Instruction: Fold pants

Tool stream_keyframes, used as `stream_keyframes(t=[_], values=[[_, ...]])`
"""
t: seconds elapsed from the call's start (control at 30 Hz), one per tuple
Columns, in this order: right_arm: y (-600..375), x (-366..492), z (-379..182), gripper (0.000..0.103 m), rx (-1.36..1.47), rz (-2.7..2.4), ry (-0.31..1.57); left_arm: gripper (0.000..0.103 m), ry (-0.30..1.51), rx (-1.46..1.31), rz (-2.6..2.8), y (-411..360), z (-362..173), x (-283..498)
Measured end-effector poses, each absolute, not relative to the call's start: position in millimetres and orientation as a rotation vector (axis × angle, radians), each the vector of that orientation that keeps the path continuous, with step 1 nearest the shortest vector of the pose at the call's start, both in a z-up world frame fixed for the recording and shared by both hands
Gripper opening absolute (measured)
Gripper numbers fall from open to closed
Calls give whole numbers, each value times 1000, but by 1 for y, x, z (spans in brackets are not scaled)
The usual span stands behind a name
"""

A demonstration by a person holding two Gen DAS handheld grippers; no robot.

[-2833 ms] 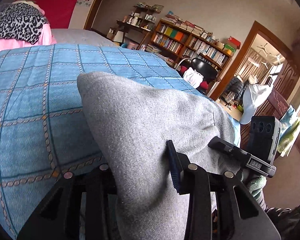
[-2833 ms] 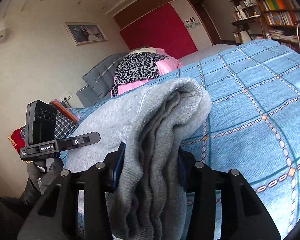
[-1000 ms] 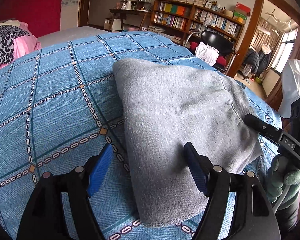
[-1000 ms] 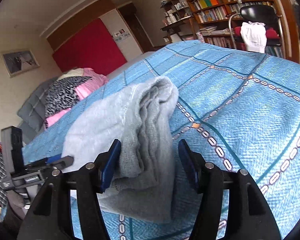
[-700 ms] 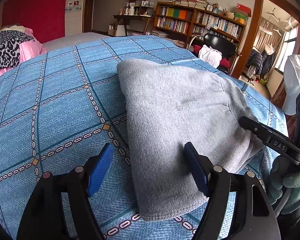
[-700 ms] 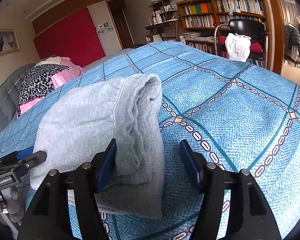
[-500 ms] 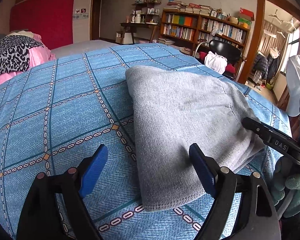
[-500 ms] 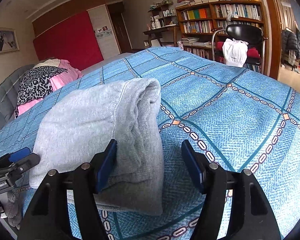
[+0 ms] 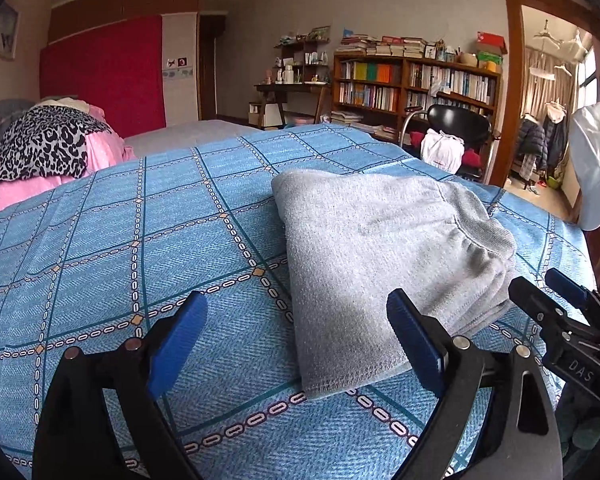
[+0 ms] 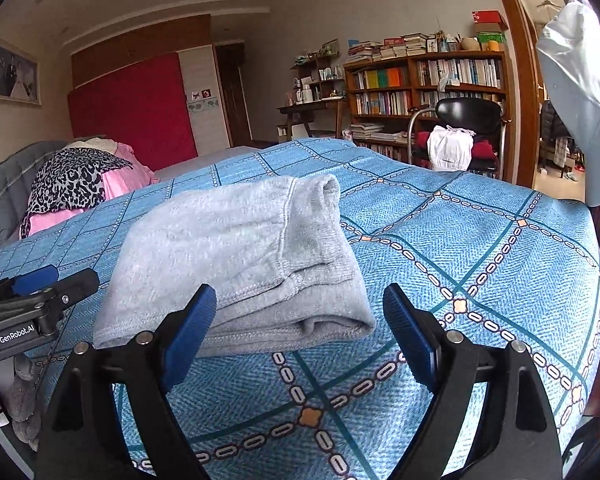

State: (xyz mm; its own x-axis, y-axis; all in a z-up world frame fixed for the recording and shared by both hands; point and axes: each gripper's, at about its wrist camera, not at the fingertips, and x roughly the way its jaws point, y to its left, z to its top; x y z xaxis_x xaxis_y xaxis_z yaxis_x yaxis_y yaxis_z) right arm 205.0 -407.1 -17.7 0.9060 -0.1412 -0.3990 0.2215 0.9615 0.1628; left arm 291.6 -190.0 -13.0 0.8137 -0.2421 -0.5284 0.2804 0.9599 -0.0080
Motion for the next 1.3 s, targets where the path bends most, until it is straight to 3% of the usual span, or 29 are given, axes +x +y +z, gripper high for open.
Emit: stream_keyframes(t=[0.5,1.3], values=[[-378,202,-24,98,86,-224,382,92,528,114,-267,-193,-12,282],[-369,208,-33,98,11,-242,386,92,528,132,-247,-195,-14,280]])
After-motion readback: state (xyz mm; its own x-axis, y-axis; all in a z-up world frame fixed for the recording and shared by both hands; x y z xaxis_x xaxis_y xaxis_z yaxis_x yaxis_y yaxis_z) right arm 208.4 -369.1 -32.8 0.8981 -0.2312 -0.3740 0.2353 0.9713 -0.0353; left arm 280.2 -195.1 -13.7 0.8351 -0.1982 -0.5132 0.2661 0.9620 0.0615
